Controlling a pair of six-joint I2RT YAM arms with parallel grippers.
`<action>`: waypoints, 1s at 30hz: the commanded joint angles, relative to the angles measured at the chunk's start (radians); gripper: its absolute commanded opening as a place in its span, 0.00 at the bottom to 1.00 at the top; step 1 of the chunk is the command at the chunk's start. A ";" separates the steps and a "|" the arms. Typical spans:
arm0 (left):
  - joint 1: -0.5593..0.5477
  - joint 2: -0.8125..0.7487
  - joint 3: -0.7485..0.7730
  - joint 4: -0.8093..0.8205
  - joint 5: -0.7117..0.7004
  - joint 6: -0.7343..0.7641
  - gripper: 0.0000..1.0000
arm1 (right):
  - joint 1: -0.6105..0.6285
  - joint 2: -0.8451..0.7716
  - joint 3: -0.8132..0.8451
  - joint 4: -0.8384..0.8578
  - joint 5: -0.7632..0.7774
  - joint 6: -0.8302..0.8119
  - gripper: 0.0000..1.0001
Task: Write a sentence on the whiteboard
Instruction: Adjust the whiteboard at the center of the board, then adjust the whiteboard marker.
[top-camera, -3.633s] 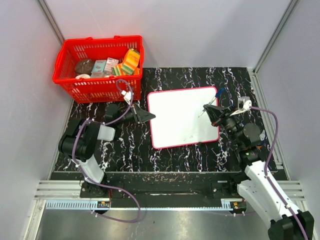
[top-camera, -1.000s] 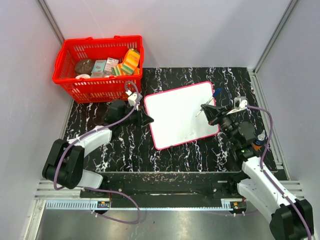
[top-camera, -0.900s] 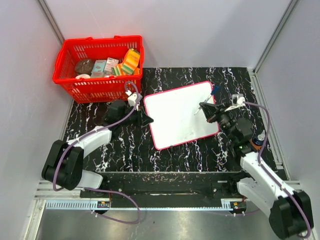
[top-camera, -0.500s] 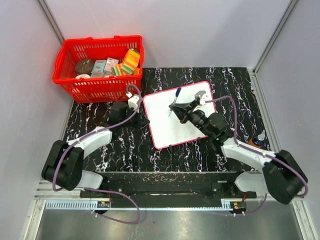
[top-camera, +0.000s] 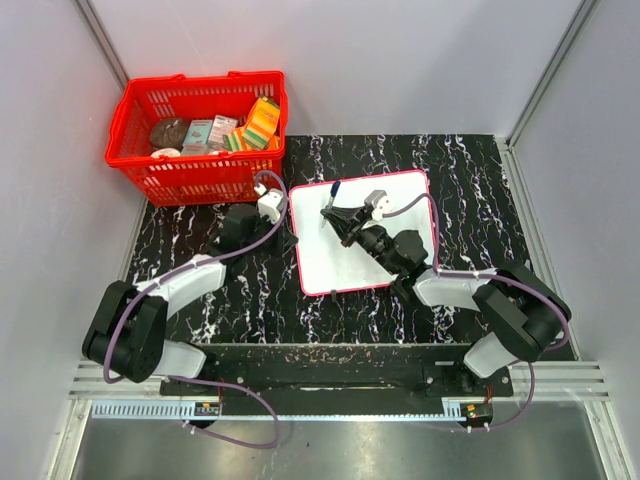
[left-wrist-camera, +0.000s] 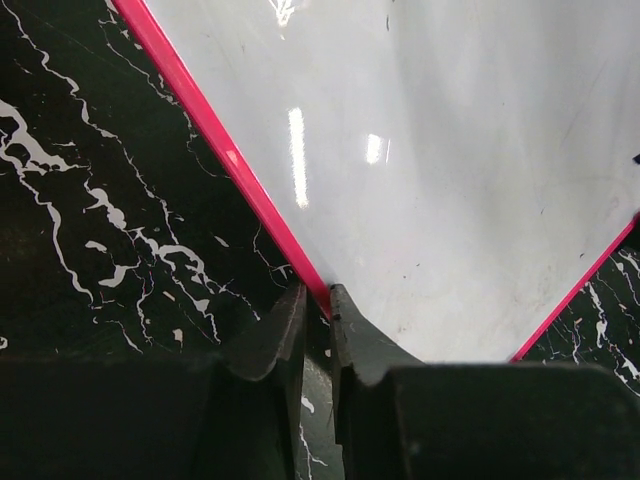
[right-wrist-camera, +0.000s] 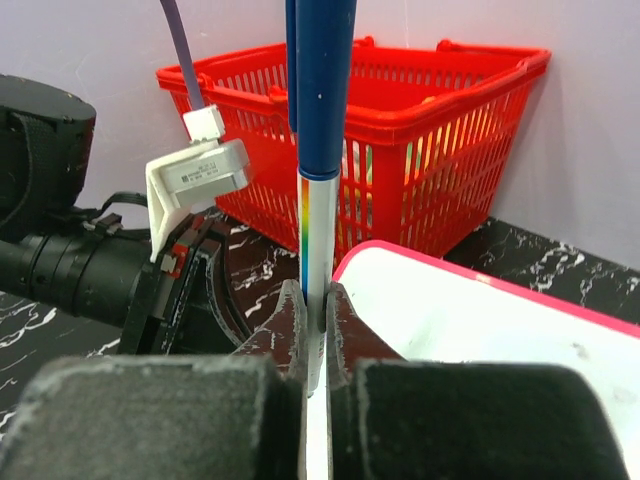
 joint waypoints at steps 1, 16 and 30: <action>-0.005 -0.032 -0.025 -0.055 -0.047 0.047 0.00 | 0.011 -0.015 0.043 0.240 0.015 -0.048 0.00; -0.026 -0.098 -0.026 -0.068 -0.039 0.031 0.00 | 0.011 -0.041 0.067 0.199 0.043 -0.098 0.00; -0.025 -0.377 0.119 -0.342 -0.044 0.014 0.71 | 0.011 -0.307 0.064 -0.138 0.027 0.025 0.00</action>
